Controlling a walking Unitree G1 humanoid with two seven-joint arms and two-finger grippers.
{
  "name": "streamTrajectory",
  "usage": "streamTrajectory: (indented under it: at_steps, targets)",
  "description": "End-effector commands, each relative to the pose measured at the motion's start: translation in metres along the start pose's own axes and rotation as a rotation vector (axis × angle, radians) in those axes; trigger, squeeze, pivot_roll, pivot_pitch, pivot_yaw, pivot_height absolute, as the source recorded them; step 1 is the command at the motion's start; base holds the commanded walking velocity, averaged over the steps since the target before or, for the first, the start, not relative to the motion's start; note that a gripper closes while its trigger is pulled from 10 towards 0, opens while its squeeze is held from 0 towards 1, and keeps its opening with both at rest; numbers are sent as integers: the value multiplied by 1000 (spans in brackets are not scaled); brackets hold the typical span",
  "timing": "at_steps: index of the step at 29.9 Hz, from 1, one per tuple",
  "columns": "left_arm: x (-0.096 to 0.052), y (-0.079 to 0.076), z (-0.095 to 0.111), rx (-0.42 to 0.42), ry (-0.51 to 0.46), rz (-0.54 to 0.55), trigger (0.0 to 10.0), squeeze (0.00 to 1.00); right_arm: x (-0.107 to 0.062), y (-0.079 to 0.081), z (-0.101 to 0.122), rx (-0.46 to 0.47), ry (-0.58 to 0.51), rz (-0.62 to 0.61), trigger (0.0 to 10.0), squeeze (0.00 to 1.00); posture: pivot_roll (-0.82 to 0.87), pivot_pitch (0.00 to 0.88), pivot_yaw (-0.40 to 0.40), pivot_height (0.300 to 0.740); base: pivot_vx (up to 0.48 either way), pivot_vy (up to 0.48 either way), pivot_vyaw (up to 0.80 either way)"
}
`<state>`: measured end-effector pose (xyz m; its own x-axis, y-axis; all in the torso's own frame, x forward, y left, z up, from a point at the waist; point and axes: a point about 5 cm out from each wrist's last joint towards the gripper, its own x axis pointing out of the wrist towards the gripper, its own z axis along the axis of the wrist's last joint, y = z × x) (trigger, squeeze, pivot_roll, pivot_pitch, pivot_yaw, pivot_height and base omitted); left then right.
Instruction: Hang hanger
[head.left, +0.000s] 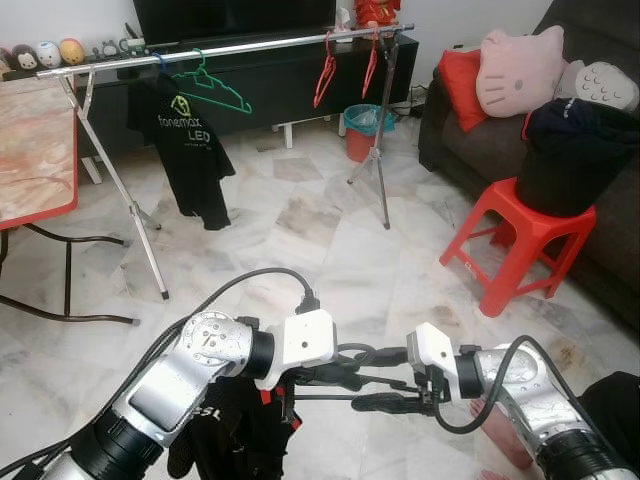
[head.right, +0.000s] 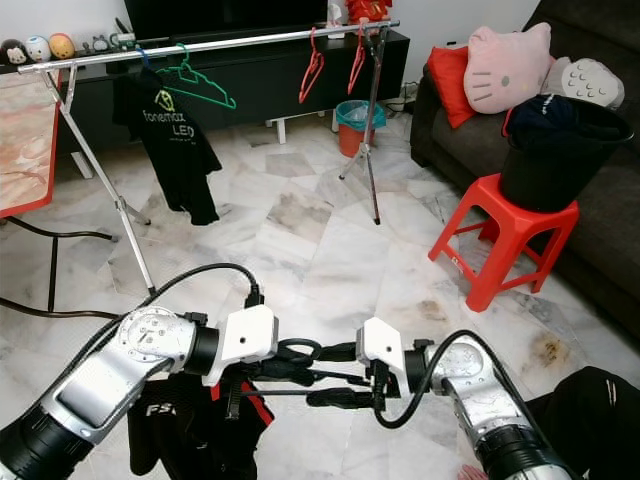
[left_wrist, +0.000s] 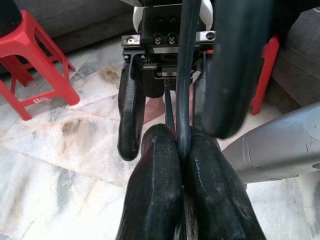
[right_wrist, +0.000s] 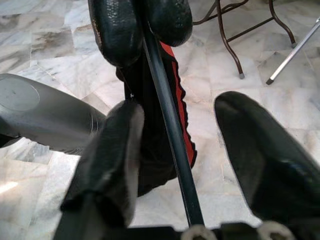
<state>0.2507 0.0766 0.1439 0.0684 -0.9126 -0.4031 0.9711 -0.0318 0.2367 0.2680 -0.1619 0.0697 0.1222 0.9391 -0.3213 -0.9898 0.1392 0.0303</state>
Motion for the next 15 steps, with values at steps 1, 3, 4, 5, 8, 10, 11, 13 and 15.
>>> streamTrajectory:
  at_steps: [1,3,4,5,8,10,11,13,15]
  targets:
    - [0,3,10,43,-5,-1,10000,0,-3,-5,4,-8,-21,-29,0,0,-22,0,-40,740,0,0,0]
    - [0,3,11,43,-5,0,10000,0,-3,-5,4,-8,-22,-28,0,0,-22,0,-40,740,0,0,0]
    - [0,3,11,44,-6,0,10000,0,-3,-5,4,-8,-23,-28,0,0,-22,0,-40,740,0,0,0]
    - [1,4,11,44,-6,1,10000,0,-3,-6,4,-5,-23,-27,0,0,-22,0,-40,740,0,0,0]
    - [1,4,11,44,-7,3,10000,0,-3,-6,4,-4,-22,-25,0,0,-22,0,-40,740,0,0,0]
    - [1,4,11,44,-7,5,10000,0,-2,-5,3,-1,-20,-23,0,0,-22,0,-40,740,0,0,0]
    - [1,5,11,44,-6,5,10000,0,-2,-5,3,0,-19,-23,0,0,-21,0,-40,740,0,0,0]
    - [0,5,11,43,-5,7,10000,0,-2,-5,3,3,-21,-21,0,0,-21,0,-40,740,0,0,0]
    - [0,5,11,43,-5,8,10000,0,-2,-5,2,5,-20,-16,0,0,-22,0,-41,740,0,0,0]
